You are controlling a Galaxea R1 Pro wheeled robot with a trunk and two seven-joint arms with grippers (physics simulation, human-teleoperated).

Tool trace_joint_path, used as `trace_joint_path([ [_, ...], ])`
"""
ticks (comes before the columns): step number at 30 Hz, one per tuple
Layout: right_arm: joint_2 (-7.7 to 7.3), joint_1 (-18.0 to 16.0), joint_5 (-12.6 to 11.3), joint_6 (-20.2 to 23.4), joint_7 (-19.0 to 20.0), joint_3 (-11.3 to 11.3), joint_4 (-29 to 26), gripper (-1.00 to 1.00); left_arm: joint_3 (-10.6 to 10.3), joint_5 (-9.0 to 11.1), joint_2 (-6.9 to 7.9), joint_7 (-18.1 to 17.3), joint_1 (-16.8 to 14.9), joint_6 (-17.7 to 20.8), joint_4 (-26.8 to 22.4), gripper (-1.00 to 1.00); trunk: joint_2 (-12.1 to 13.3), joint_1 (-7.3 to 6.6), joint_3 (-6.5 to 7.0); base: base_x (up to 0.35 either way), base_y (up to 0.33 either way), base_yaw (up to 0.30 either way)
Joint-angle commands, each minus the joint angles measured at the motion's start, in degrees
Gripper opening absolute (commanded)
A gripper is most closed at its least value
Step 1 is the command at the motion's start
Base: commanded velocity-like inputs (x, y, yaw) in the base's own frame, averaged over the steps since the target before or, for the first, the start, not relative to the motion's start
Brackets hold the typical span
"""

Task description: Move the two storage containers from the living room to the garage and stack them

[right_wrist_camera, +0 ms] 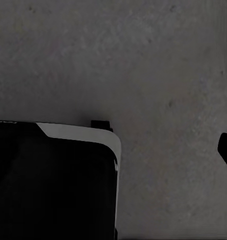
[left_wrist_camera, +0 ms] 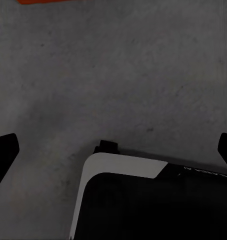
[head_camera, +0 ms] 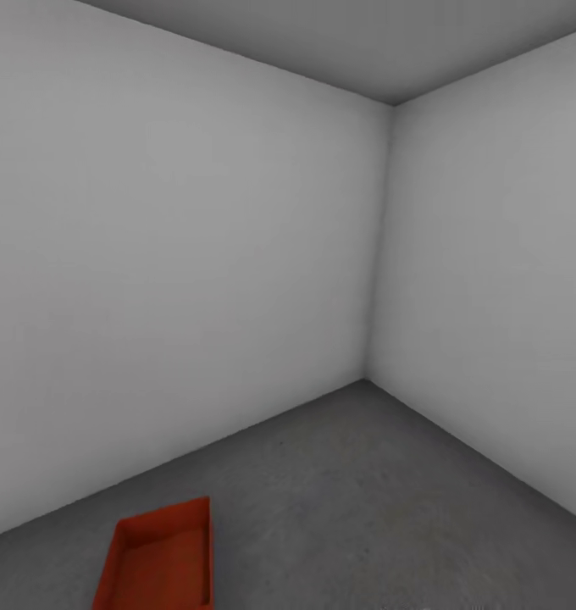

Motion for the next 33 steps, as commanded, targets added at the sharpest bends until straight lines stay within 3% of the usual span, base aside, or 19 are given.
trace_joint_path([
  [1,0.07,-0.1,-0.4,-0.3,0.0,0.5,0.2,1.0,-0.1,0.3,0.0,0.1,0.0,-0.2,0.0,1.0,-0.1,0.01,-0.1,0.0,0.0,-0.298],
  [33,0.08,-0.1,-0.5,-0.3,0.0,0.5,0.2,1.0,-0.1,0.3,0.03,0.1,0.0,-0.2,0.0,1.0,-0.1,0.01,-0.1,0.0,0.0,-0.298],
])
